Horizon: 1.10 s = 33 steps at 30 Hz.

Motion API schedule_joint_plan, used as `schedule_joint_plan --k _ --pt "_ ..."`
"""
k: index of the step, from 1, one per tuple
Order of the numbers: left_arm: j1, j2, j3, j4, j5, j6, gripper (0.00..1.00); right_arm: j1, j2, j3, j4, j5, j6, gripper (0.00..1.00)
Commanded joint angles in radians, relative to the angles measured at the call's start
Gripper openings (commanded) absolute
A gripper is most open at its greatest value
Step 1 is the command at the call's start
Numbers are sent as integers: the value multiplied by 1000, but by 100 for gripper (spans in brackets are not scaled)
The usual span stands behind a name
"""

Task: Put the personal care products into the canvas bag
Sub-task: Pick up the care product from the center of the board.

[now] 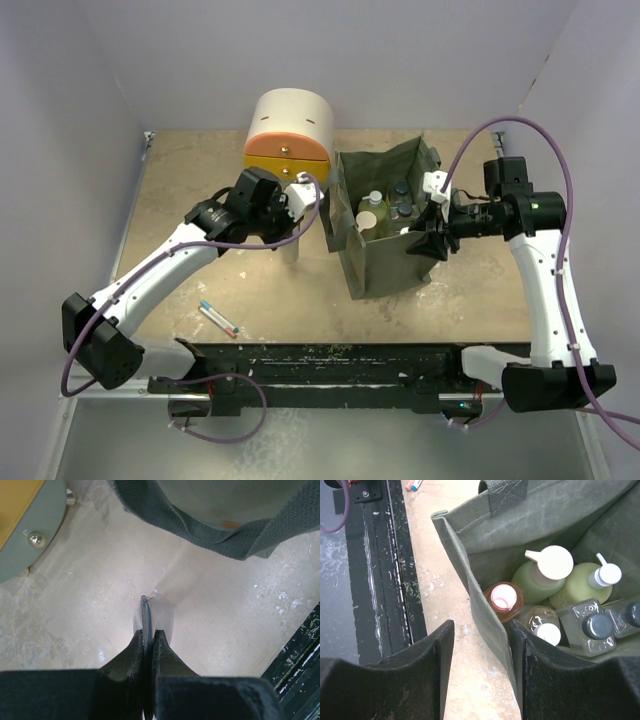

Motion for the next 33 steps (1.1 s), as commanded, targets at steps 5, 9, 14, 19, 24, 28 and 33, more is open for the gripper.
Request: schedule_joint_plan --k 5,9,14,19,24,28,33 --pt "30 -91 147 -9 -39 71 0 6 51 58 -34 -14 -16 53" --pt "30 -121 227 -13 -82 150 0 6 65 60 -56 3 -42 53" --pt "28 -115 418 -52 -87 188 0 6 53 62 -65 26 -45 54" --pt "28 -64 632 -103 -15 156 0 6 39 70 -67 50 -31 54" --pt "28 -4 805 -108 71 98 0 6 32 81 -68 63 -22 54" --pt "26 54 914 -91 144 40 0 6 23 77 -65 75 -11 54" --pt "4 122 1015 -67 253 -54 0 6 -11 54 -47 120 10 53"
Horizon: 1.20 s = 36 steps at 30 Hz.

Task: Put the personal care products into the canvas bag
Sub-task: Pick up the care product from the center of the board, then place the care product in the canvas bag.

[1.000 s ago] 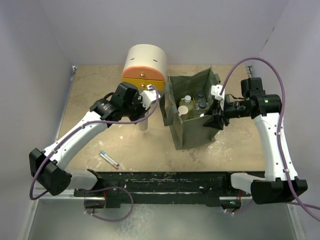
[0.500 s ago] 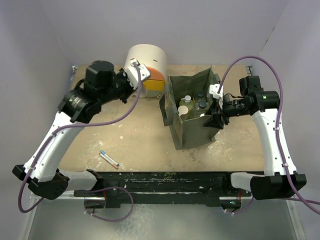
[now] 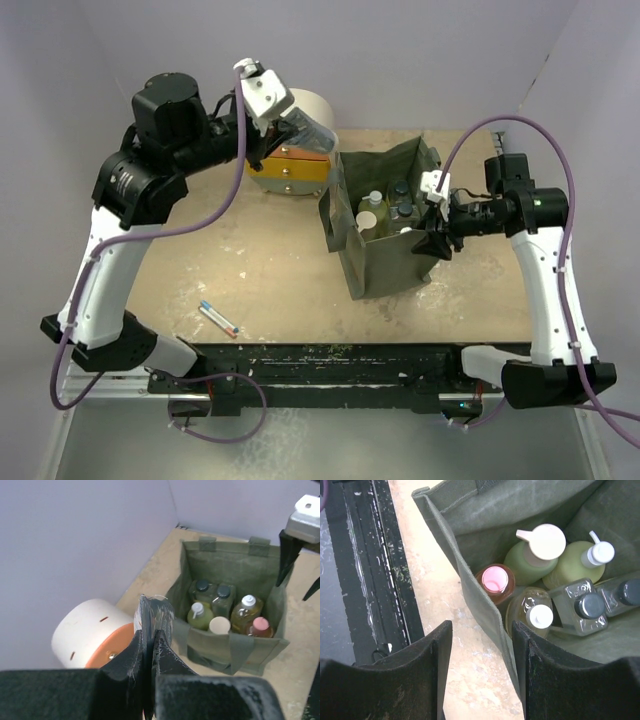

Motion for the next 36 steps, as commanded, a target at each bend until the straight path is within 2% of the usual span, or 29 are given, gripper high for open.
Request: schedule_joint_plan --k 1,4,10,16,19,27,36 --pt "-33 45 108 111 124 -100 0 4 -47 6 -1 37 28 53" --pt "-81 91 140 119 135 -129 0 3 -67 -1 2 55 33 49" --pt "-115 181 173 151 237 -243 0 3 -81 -22 5 62 38 31" --pt "-157 254 154 163 313 -291 0 3 -85 -31 8 44 36 13" --pt "-160 281 139 177 356 -322 0 3 -90 -30 14 33 43 0" --pt "-164 332 85 215 452 -377 0 0 -91 -9 -13 -20 21 0" --pt "-182 413 97 207 506 -378 0 -5 -92 -10 -26 -63 0 0"
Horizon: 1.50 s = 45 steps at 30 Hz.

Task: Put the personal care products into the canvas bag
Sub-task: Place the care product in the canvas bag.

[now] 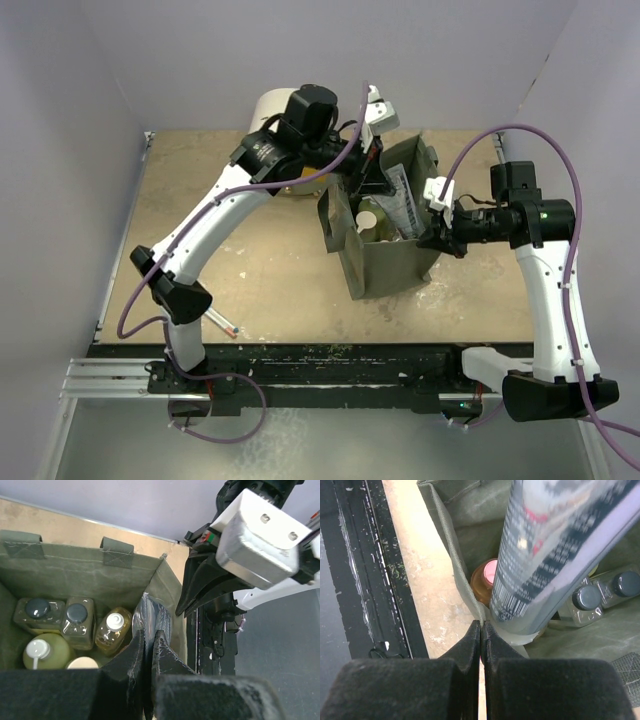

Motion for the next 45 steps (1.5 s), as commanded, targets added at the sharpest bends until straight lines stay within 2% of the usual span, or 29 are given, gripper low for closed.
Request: schedule_joint_plan --k 1,33,45 --pt "-16 11 27 105 71 -12 0 -2 -20 17 -37 -99 -14 0" --pt "-119 194 16 82 147 45 0 -3 -1 48 -6 -129 -26 0" --pt "-141 191 -100 196 182 58 0 -3 -1 45 -6 -138 -31 0"
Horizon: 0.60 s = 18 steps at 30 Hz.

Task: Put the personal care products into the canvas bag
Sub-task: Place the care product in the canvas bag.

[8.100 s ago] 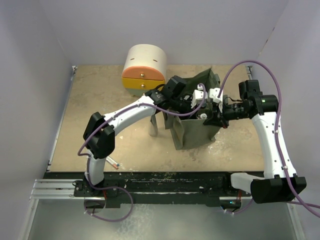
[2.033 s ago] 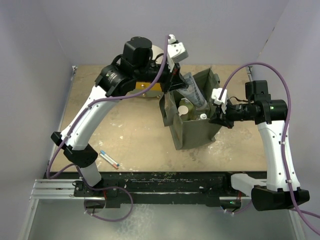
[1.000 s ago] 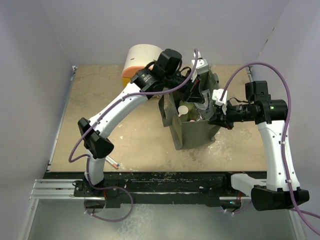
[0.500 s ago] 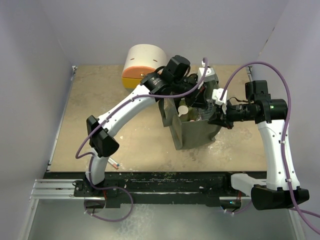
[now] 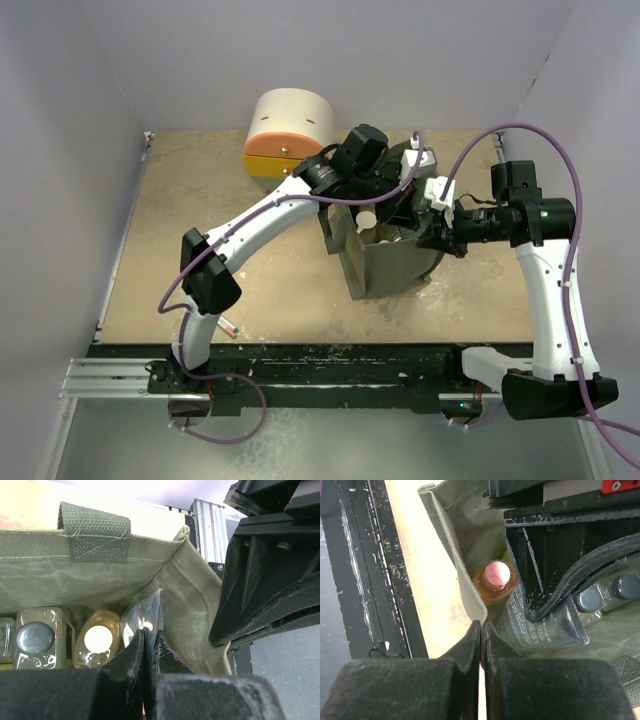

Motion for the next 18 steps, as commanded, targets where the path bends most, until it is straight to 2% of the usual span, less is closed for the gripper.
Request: schedule_joint_plan --k 1,6,18 --pt "-46 -15 -27 104 146 -28 0 4 -8 36 9 -117 -8 0" --pt "-58 -21 -95 172 160 -20 0 4 -11 23 14 -118 -8 0" --pt "-94 40 -88 163 158 14 0 5 -16 -13 20 -131 -4 0"
